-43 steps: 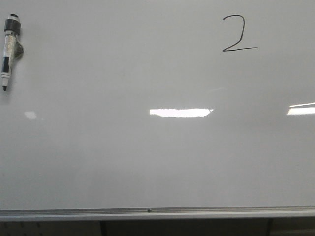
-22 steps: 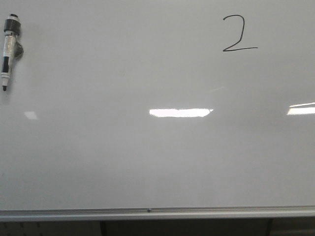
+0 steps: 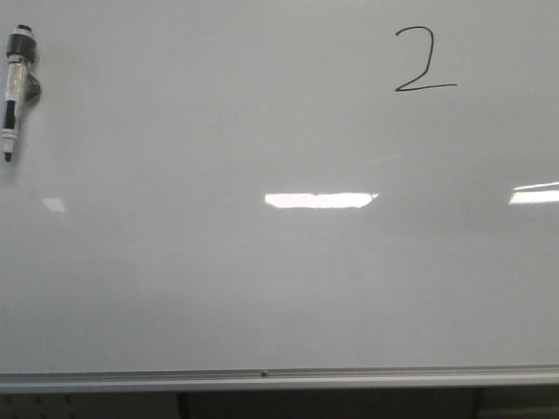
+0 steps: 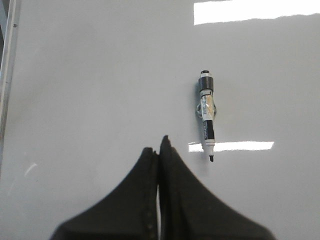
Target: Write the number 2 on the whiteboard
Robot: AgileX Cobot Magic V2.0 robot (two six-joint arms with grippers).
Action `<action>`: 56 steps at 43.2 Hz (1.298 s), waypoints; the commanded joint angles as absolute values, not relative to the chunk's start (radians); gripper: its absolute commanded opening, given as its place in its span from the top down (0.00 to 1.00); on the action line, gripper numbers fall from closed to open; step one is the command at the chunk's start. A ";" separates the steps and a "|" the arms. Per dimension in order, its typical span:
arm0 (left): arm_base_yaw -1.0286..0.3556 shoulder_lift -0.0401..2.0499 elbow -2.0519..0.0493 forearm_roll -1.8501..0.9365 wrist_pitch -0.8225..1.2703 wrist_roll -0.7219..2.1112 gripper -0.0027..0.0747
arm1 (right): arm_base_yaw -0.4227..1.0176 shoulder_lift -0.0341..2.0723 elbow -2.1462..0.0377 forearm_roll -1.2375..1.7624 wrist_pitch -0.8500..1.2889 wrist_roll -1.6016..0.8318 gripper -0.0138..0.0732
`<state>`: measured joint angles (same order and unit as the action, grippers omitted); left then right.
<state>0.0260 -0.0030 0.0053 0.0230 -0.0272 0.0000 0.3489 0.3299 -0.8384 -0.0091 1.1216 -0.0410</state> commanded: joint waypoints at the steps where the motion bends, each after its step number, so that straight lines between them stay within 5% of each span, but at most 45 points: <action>1: 0.027 -0.024 0.026 0.008 -0.112 0.000 0.99 | 0.340 0.340 -0.858 -0.019 1.051 -0.044 0.92; 56: 0.027 -0.022 0.026 0.008 -0.112 0.000 0.99 | 0.286 0.306 -0.757 -0.011 0.969 -0.044 0.92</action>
